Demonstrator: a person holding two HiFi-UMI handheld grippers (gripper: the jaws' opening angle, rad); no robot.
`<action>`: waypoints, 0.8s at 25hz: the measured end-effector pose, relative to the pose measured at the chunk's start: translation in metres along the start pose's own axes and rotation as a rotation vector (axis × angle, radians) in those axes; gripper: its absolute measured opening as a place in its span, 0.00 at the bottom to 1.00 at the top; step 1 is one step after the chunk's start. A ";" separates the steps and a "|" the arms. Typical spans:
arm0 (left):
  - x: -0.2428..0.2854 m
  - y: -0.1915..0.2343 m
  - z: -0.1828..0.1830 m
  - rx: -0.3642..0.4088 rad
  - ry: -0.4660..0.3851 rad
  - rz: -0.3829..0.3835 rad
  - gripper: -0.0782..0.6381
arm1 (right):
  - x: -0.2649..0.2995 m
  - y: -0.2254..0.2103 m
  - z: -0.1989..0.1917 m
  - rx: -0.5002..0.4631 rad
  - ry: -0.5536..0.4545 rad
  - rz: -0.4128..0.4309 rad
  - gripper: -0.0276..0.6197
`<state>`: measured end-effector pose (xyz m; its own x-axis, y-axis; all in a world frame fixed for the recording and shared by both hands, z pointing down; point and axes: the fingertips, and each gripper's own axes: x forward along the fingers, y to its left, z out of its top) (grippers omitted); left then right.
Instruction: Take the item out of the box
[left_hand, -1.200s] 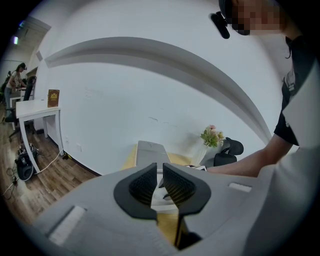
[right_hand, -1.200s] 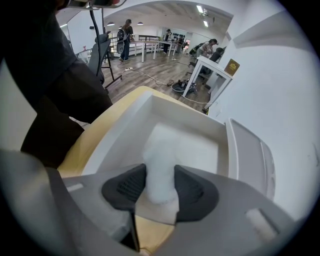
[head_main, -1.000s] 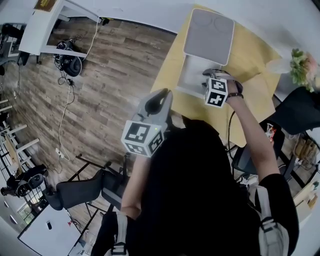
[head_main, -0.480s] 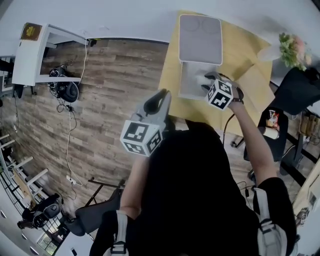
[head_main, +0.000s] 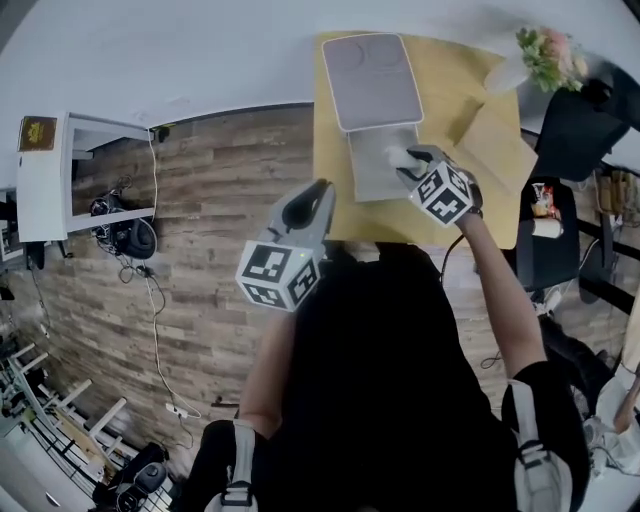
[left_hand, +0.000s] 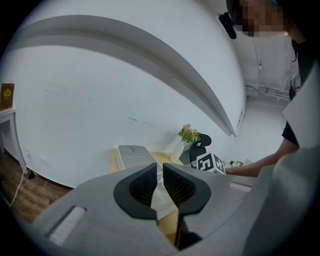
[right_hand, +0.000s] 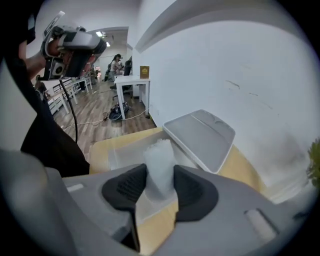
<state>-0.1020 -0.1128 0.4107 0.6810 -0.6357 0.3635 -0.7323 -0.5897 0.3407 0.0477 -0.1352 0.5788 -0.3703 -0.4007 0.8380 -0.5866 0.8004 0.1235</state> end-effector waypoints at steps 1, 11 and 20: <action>0.000 0.000 0.001 0.006 0.003 -0.015 0.17 | -0.004 0.000 0.002 0.030 -0.016 -0.014 0.30; -0.003 0.001 0.000 0.067 0.052 -0.155 0.17 | -0.054 0.013 0.037 0.314 -0.229 -0.146 0.30; -0.012 -0.007 -0.012 0.099 0.077 -0.227 0.17 | -0.107 0.027 0.061 0.514 -0.490 -0.251 0.29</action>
<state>-0.1049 -0.0947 0.4138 0.8232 -0.4440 0.3537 -0.5548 -0.7613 0.3355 0.0274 -0.0983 0.4603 -0.3889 -0.7921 0.4704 -0.9133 0.3984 -0.0843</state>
